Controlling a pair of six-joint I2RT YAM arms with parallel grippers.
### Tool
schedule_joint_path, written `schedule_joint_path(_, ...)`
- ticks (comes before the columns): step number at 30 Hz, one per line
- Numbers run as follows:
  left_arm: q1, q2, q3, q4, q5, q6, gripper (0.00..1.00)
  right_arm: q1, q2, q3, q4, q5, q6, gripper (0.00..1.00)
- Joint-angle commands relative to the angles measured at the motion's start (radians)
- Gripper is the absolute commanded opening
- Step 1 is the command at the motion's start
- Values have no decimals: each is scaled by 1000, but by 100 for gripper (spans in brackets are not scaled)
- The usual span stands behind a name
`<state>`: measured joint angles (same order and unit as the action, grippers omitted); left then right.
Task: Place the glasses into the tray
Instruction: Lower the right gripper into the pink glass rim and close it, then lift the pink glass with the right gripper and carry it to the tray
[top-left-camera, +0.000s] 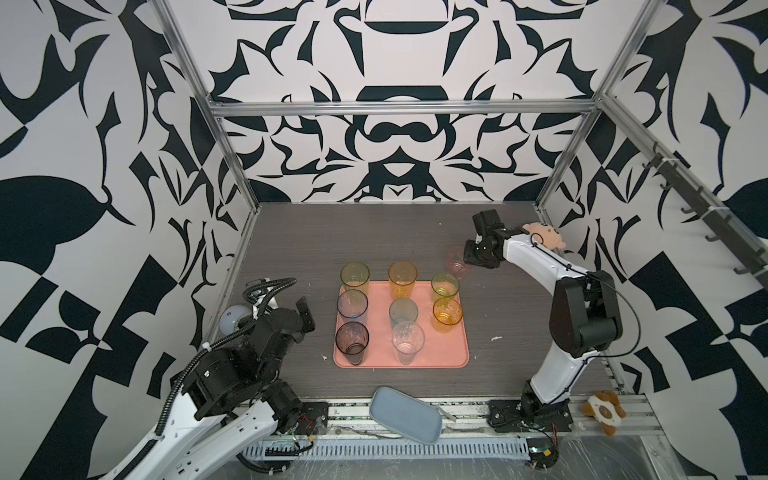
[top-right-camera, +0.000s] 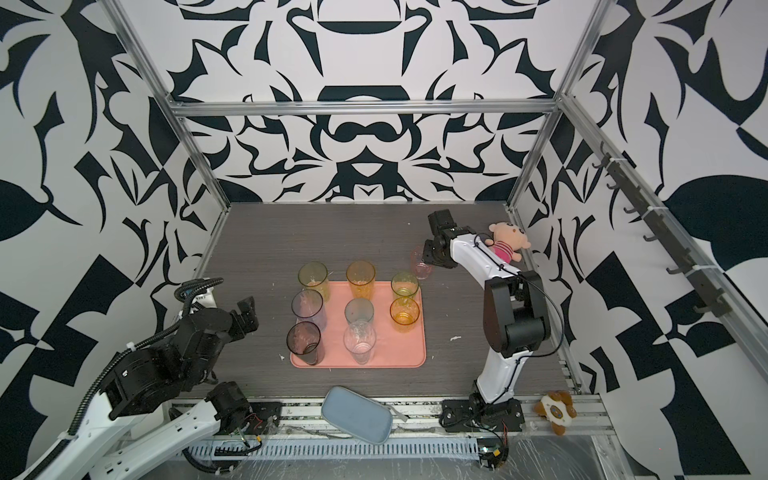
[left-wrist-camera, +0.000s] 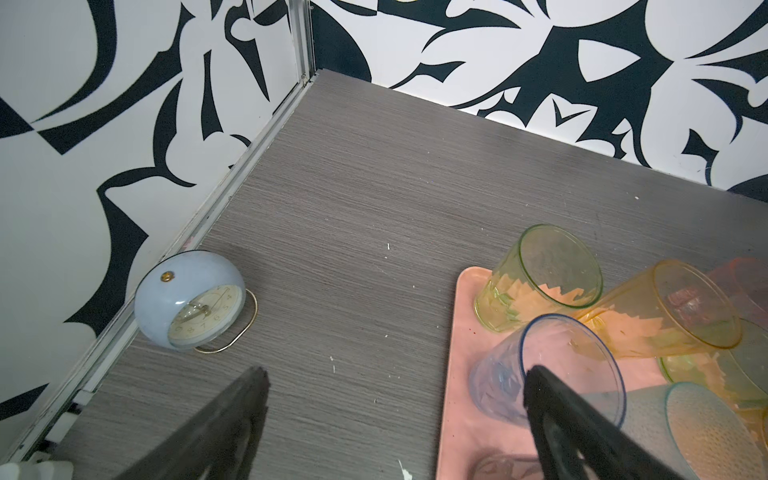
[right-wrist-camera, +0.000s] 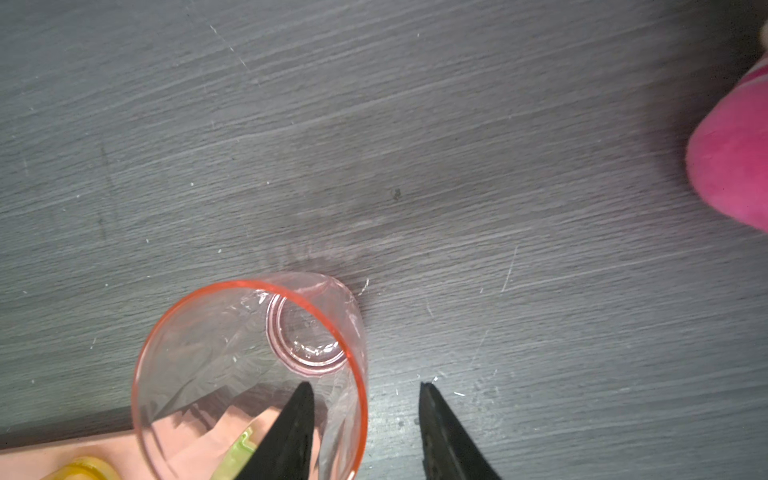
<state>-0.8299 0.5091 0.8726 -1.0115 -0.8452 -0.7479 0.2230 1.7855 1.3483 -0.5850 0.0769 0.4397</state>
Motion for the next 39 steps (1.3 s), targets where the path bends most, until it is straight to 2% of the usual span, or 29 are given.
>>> schedule_joint_path(1,-3,-13,-8,-16,-15,-9,100,-7,-7,40,13,-6,9,44)
schedule_joint_path(22,-5,-22,-9,-15,-14,-9,99,-13,30,44,10,-19,9,30)
schedule_joint_path(28,-6,-24,-9,-15,-13,-9,99,-13,38,49,7,-25,7,20)
schedule_joint_path(35,-8,-26,-9,-15,-13,-10,99,-13,21,54,-9,2,-1,1)
schedule_joint_path(39,-9,-28,-9,-16,-14,-9,100,-13,-12,59,-40,42,-10,0)
